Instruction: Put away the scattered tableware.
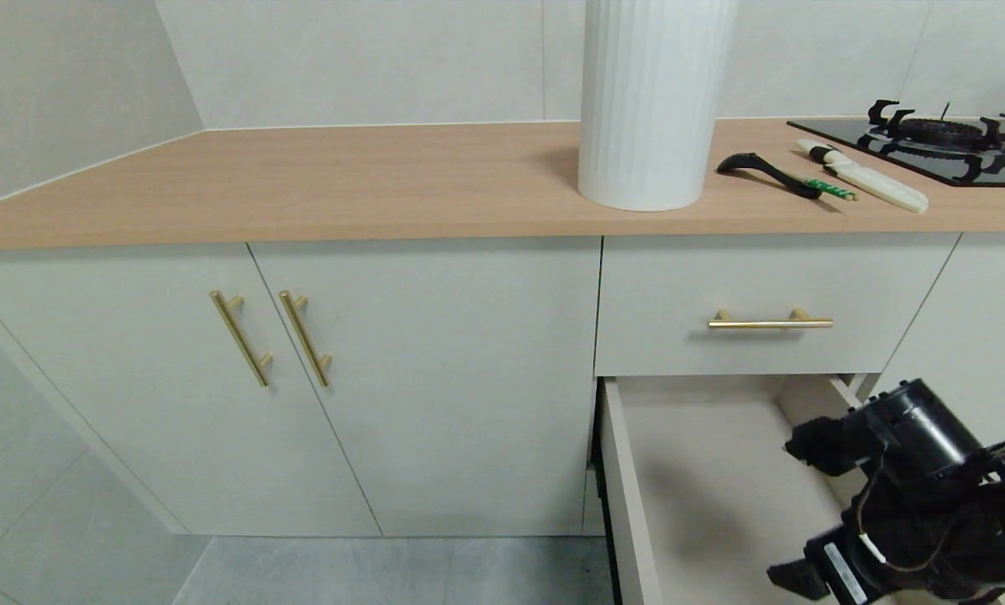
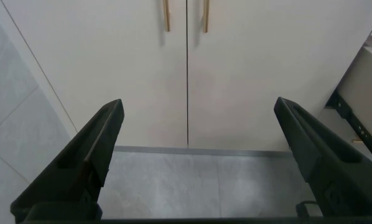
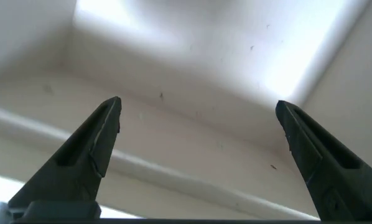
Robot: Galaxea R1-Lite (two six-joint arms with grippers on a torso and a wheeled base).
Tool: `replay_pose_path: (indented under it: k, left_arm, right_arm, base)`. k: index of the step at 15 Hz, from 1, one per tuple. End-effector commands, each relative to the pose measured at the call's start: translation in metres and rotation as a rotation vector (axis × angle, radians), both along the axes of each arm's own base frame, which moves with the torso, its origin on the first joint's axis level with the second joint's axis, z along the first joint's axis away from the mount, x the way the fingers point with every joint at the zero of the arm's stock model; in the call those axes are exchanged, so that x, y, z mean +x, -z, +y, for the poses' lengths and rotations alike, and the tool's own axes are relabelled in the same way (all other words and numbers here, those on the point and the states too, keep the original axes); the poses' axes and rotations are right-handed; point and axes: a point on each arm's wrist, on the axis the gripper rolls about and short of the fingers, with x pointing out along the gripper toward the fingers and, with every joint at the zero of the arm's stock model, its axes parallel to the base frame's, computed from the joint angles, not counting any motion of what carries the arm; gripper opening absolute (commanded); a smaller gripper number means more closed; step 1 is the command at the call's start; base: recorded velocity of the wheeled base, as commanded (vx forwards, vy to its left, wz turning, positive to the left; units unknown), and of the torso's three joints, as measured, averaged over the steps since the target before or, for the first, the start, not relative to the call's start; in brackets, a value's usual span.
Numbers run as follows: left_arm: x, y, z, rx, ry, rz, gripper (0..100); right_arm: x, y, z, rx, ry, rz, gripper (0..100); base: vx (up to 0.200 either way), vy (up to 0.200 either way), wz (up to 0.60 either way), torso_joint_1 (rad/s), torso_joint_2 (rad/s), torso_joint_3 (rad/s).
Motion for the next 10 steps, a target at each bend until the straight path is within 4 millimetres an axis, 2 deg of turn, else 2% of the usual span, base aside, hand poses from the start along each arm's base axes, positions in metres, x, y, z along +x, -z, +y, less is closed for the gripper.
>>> replay_pose_path:
  k: [1,4,10]
  left_arm:
    - [0.0,0.0,0.0,0.0,0.0,0.0,100]
    - [0.0,0.0,0.0,0.0,0.0,0.0,100]
    - [0.0,0.0,0.0,0.0,0.0,0.0,100]
  right_arm:
    - [0.011,-0.022,-0.01,0.066,0.091,-0.162,100]
    - [0.01,-0.039,-0.016,0.114,0.116,-0.275,100]
    - [0.005,-0.049,-0.018,0.132,0.116,-0.319,100]
  base:
    - [0.0,0.0,0.0,0.0,0.0,0.0]
    - [0.0,0.0,0.0,0.0,0.0,0.0]
    - [0.0,0.0,0.0,0.0,0.0,0.0]
